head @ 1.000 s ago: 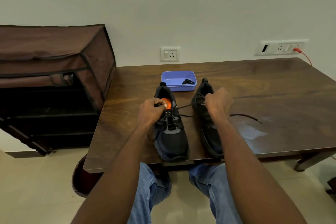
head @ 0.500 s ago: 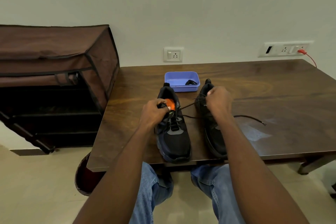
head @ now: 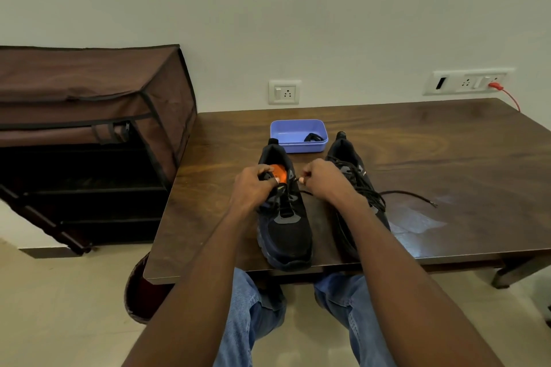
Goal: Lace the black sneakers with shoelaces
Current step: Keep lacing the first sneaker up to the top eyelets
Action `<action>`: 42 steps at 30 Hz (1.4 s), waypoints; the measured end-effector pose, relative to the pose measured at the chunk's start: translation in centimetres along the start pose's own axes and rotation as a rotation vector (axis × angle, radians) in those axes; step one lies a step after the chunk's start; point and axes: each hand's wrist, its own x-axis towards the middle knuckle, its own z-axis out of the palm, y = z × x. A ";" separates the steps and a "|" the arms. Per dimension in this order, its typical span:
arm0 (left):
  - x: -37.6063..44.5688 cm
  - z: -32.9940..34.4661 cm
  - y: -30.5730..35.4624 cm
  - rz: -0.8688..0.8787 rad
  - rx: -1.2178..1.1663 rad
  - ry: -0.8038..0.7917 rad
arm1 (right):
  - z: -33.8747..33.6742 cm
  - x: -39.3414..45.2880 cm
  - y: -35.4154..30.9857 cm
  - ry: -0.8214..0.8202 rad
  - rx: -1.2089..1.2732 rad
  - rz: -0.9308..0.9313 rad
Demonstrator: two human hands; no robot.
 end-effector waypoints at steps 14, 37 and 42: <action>-0.4 0.0 0.3 0.007 -0.007 0.022 | 0.4 0.0 0.3 0.241 -0.122 -0.055; -0.3 -0.2 -0.7 0.088 0.181 0.055 | 1.2 -0.1 0.5 -0.081 -0.017 0.005; -1.2 -0.9 -0.7 0.074 0.156 0.106 | 1.2 -0.5 0.9 0.009 -0.079 0.036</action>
